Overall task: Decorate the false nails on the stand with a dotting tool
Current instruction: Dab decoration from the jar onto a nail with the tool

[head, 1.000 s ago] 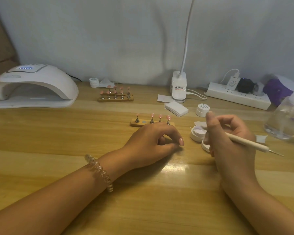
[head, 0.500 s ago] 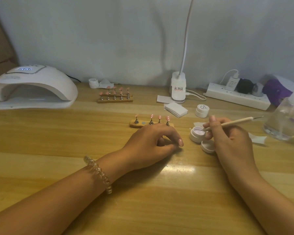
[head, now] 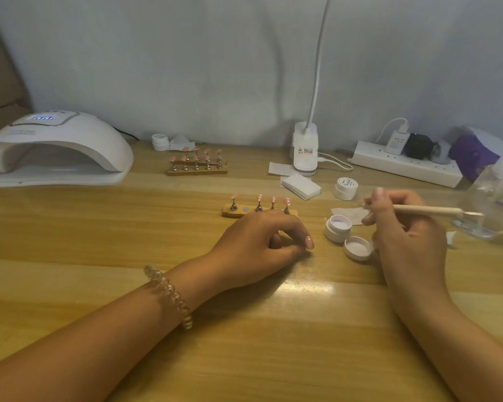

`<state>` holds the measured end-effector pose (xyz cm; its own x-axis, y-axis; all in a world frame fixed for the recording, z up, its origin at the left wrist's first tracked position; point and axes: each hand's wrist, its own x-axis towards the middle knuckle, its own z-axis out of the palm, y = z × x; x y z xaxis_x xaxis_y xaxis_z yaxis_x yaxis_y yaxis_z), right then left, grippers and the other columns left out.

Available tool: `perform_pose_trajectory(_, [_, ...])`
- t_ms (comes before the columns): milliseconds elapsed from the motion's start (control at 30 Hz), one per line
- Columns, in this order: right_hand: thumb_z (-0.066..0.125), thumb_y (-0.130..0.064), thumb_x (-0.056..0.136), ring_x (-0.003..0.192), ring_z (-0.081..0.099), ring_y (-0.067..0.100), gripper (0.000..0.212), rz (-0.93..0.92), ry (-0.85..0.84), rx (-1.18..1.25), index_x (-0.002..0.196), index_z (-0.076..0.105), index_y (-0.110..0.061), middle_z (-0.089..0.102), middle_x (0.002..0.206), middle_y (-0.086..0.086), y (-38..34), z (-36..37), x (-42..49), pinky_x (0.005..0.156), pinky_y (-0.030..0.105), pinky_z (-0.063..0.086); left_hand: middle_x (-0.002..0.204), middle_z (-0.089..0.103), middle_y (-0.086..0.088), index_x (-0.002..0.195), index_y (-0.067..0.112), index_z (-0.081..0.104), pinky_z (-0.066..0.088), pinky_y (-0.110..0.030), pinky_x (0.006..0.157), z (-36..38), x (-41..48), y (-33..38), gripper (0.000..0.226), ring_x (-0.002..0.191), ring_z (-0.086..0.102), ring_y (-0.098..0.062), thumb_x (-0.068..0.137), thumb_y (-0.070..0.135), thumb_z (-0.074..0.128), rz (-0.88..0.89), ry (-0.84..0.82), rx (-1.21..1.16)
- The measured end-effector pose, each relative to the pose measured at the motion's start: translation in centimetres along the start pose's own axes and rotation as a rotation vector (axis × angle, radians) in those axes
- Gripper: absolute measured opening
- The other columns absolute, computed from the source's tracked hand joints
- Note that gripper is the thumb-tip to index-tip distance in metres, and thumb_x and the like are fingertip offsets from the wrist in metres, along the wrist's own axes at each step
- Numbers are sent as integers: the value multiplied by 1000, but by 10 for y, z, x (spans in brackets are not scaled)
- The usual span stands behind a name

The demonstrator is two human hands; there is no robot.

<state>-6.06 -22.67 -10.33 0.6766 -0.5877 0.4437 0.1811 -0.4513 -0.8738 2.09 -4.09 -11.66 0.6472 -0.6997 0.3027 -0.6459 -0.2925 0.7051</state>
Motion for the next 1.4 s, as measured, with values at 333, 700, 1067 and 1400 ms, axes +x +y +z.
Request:
perform_pose_trajectory(333, [70,-19,88,46,59,10,22,290,-183,247,79,52,-9,69,64,8,-20,17,-30,44,26,48,87,64,19,87,33,71,43,-27,61,1,1,-1,11,60,52,-3,86,22,73,19,6,-3])
perform_pose_trajectory(700, [63,-11,79,43,56,11,20,322,-220,181,76,48,2,62,53,13,-22,17,-28,41,30,49,86,63,21,86,37,70,45,-27,61,0,1,0,16,63,53,0,86,21,73,15,2,13])
perform_pose_trajectory(1067, [62,-12,75,45,56,10,20,294,-229,177,75,49,3,63,53,11,-19,18,-27,43,22,47,85,63,23,87,33,72,48,-34,63,0,1,0,12,63,52,-3,86,20,73,20,7,3])
perform_pose_trajectory(1400, [62,-10,78,46,58,10,16,277,-221,162,76,52,2,64,54,11,-17,17,-28,47,30,48,85,64,20,88,30,72,39,-20,61,0,0,2,14,66,54,5,87,16,72,27,0,19])
